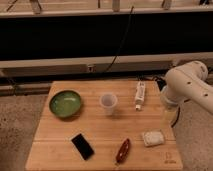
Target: Place the white sponge in the ceramic cup
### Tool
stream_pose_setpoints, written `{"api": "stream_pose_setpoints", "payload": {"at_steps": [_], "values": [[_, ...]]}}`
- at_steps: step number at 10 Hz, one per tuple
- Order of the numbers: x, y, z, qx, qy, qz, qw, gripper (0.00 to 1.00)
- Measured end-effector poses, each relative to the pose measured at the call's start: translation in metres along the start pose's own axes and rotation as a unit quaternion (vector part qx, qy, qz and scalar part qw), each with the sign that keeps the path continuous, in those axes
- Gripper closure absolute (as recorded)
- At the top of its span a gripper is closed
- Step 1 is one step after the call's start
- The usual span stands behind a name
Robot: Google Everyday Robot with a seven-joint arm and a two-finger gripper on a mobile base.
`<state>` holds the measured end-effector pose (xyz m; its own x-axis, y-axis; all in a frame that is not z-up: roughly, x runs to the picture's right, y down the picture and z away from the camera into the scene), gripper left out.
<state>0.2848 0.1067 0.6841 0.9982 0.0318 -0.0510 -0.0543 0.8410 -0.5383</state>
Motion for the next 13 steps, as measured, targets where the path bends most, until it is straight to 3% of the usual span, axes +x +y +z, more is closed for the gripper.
{"api": "stream_pose_setpoints", "payload": {"at_steps": [4, 7, 11, 13], "values": [[0.000, 0.006, 0.004, 0.001, 0.003, -0.007, 1.0000, 0.20], [0.001, 0.037, 0.023, 0.004, 0.009, -0.033, 0.9994, 0.20], [0.000, 0.042, 0.029, 0.006, 0.015, -0.046, 0.9988, 0.20], [-0.004, 0.052, 0.051, 0.003, 0.013, -0.062, 0.9980, 0.20]]}}
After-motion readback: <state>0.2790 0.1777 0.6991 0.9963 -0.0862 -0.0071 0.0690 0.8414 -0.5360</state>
